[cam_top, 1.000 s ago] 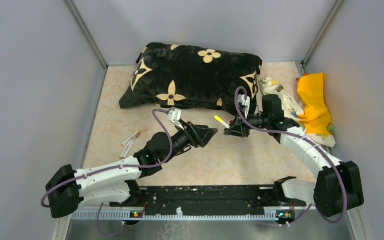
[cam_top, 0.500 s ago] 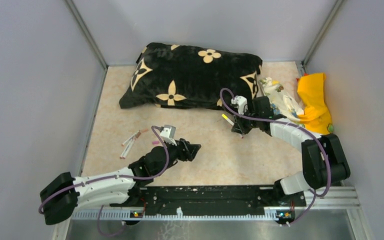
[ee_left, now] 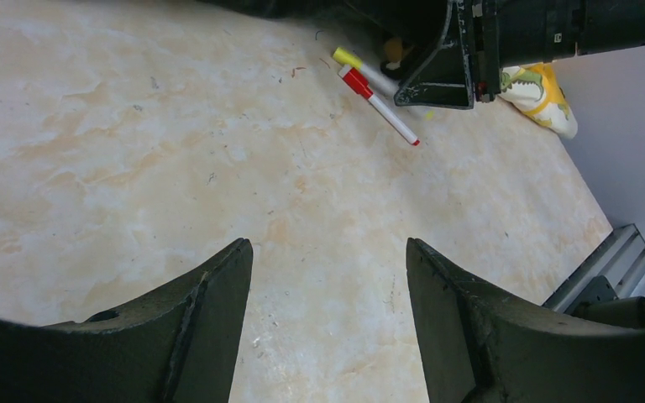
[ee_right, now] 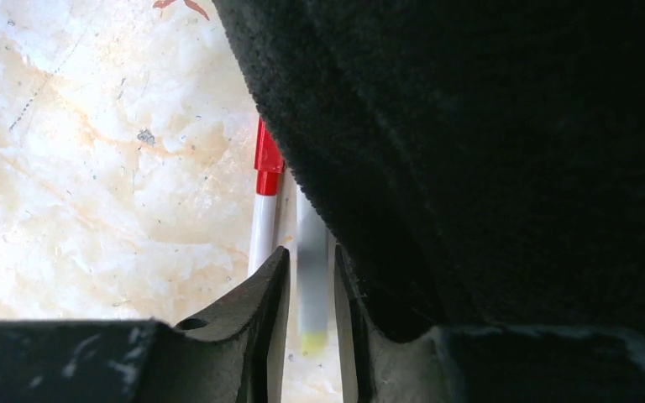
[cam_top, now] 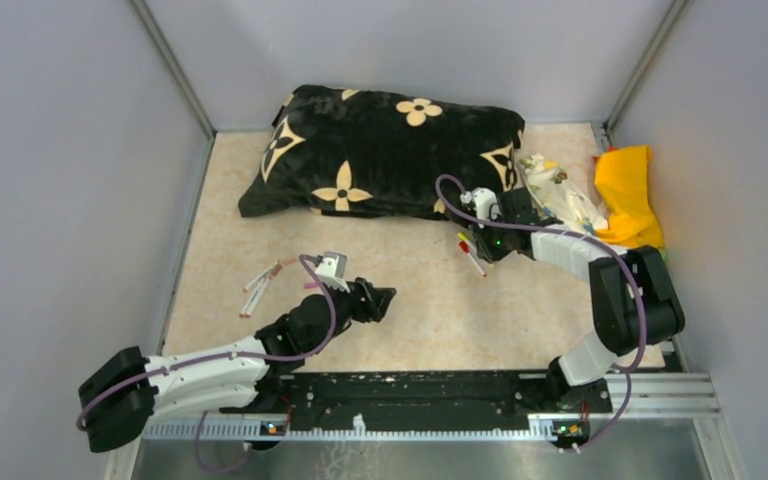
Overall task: Insert the pens into the pen caps
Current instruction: Place the pen at the center of the board.
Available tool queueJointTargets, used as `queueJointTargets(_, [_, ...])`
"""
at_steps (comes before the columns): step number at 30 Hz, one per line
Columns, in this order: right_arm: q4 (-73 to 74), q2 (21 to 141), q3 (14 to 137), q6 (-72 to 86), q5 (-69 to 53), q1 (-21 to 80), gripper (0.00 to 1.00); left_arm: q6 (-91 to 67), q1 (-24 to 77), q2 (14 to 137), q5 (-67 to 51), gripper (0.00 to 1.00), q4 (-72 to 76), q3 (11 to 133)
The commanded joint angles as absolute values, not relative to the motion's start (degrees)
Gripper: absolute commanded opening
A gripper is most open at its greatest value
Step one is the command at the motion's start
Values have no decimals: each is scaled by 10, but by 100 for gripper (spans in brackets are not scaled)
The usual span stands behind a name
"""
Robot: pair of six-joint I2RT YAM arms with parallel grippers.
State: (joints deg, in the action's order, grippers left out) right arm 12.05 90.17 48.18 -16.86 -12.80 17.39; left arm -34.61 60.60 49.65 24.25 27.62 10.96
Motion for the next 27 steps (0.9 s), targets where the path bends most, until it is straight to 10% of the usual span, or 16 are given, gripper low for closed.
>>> queueJointTargets(1, [135, 890, 511, -167, -117, 171, 28, -326, 602, 484, 256, 73, 247, 115])
queueJointTargets(27, [215, 701, 513, -255, -513, 144, 50, -253, 273, 558, 80, 71, -51, 306])
